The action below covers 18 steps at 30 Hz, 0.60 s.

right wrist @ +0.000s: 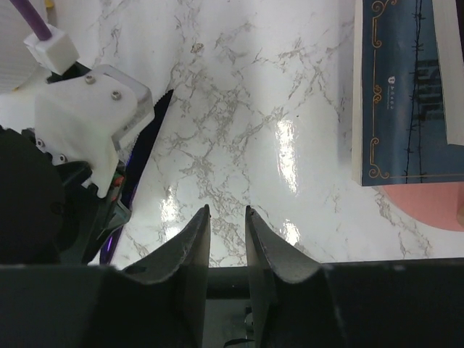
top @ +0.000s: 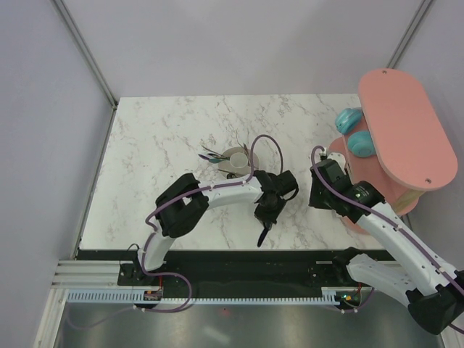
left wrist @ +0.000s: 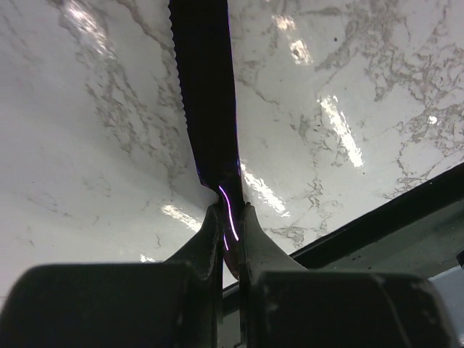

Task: Sort the eating utensils into containers
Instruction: Pick up the knife at the center of the board.

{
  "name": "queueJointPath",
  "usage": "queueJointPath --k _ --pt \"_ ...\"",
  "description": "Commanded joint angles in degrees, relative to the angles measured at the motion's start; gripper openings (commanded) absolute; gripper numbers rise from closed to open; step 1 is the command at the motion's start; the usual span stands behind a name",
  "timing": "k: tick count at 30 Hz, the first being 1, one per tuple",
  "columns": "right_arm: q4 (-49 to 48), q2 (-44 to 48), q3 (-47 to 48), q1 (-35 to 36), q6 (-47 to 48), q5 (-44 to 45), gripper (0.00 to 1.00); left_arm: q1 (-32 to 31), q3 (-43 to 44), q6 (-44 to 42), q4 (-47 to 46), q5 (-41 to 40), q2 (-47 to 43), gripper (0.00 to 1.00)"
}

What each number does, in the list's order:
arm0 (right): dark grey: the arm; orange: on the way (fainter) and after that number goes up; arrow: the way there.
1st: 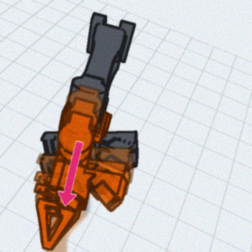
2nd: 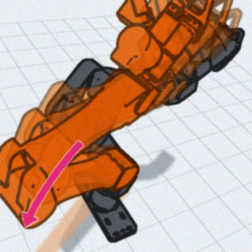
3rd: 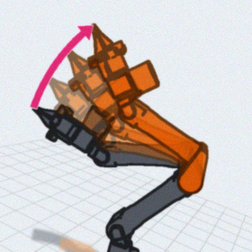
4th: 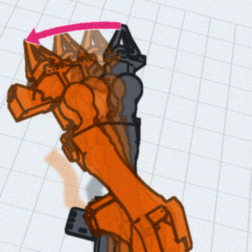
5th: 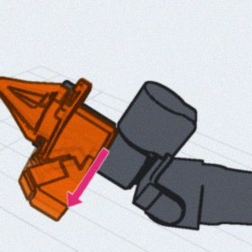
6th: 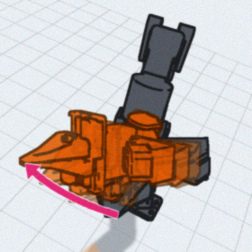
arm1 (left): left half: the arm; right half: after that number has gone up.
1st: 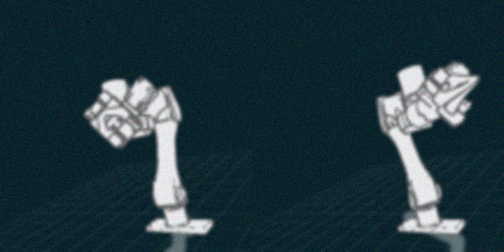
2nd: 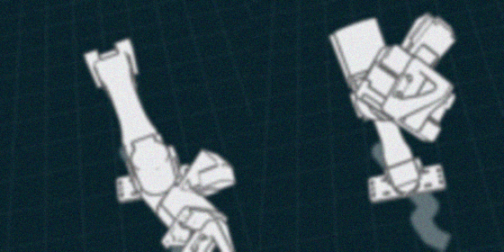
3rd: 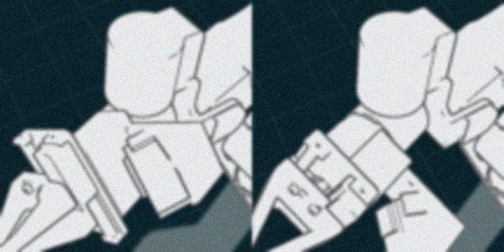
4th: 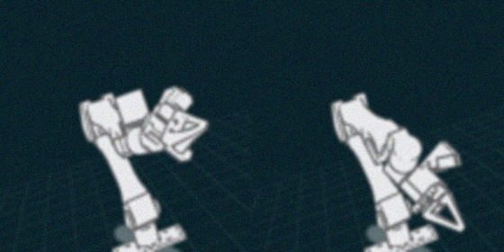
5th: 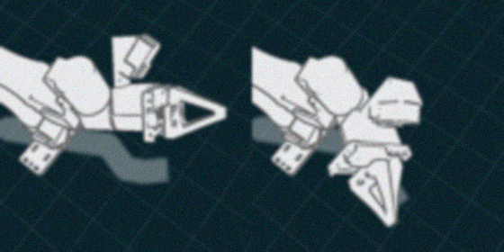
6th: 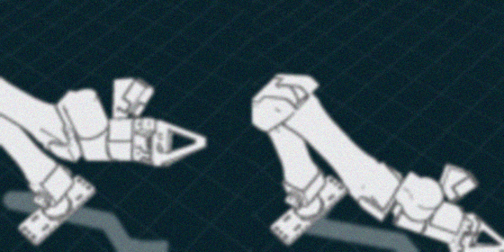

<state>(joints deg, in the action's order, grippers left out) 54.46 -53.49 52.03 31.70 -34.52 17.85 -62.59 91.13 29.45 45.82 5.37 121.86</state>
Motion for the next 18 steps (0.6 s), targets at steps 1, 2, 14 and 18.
queueJointPath --k 1,2,14,18 --pt "-0.23 -1.43 -0.26 -0.24 -0.81 0.35 0.33 3.7 -1.13 -4.75 -3.2 -6.69 -0.4 0.02" --pt "-0.32 -2.22 -0.35 -0.15 -0.81 0.26 0.33 4.4 -1.13 -4.84 -3.28 -6.42 -0.57 0.02" --pt "-3.74 -8.02 -3.78 -0.15 -0.02 -6.15 0.31 7.39 -2.36 -7.39 -5.22 -3.35 -4.35 0.02" --pt "-5.67 -10.31 -5.62 -0.15 0.07 -8.88 0.31 7.48 -2.19 -8.53 -5.66 -0.72 -4.97 0.02"
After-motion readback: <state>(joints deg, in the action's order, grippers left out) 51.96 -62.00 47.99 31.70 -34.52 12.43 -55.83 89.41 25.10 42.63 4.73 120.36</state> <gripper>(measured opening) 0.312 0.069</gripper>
